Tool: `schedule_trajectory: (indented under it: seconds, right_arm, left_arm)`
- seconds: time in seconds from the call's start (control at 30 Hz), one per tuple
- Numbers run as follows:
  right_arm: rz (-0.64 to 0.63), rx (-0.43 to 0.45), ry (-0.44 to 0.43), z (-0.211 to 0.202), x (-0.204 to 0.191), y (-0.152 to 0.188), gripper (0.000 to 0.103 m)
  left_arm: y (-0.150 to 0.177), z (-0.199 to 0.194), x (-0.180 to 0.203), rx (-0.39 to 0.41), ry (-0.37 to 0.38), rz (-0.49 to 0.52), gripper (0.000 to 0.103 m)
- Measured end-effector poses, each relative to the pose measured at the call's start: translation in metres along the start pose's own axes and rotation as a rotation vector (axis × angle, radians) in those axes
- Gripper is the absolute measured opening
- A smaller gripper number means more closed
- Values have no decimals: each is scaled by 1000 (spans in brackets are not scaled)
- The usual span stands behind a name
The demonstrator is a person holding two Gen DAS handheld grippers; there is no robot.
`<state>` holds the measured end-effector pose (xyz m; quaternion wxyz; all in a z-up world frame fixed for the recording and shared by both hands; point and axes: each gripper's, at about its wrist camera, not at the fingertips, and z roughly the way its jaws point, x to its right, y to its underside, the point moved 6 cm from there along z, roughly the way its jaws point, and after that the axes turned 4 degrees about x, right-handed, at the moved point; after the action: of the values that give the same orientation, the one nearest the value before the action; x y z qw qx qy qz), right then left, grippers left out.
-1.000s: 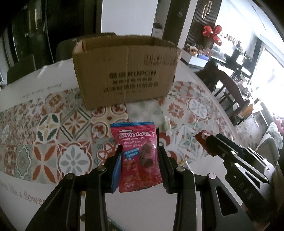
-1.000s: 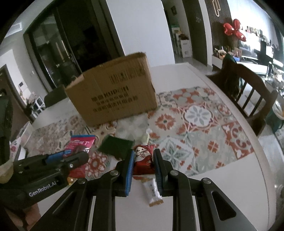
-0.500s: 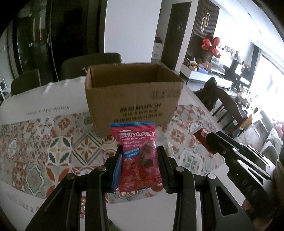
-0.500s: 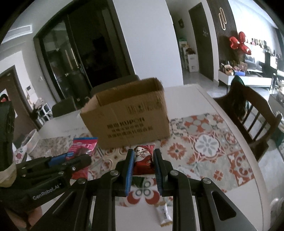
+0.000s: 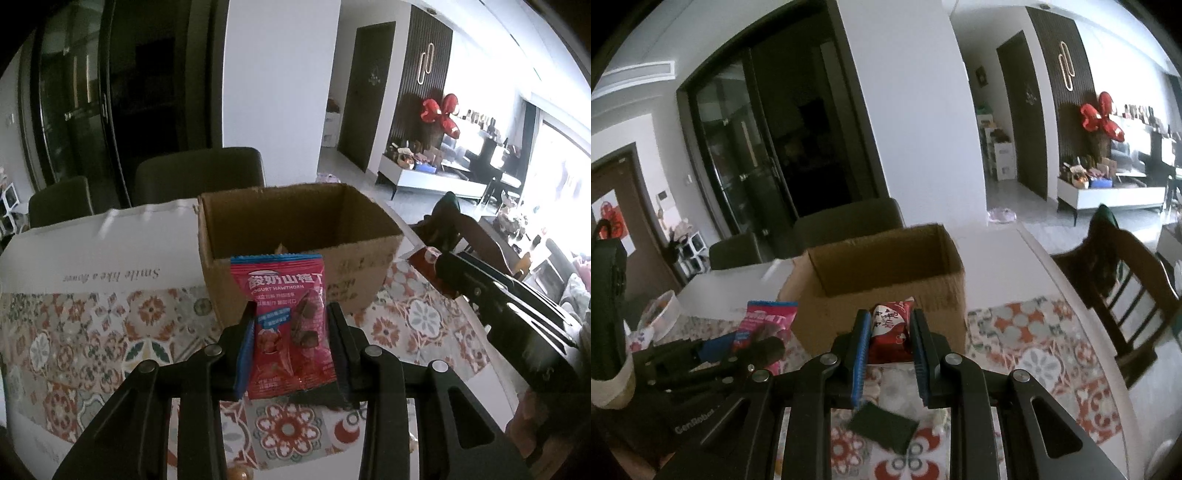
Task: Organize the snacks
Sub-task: 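Carry the hawthorn bag and red candy up over the cardboard box with both tools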
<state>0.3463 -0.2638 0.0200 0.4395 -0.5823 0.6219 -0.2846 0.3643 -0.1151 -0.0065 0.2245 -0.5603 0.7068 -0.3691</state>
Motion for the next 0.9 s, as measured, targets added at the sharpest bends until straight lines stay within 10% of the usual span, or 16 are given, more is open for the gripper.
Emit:
schedule_trajectory:
  seconds: [0.9]
  right_arm:
    - [-29,-38,31,106,1,-62,23]
  left_arm:
    - [-88,85,-11,21,89,45,36]
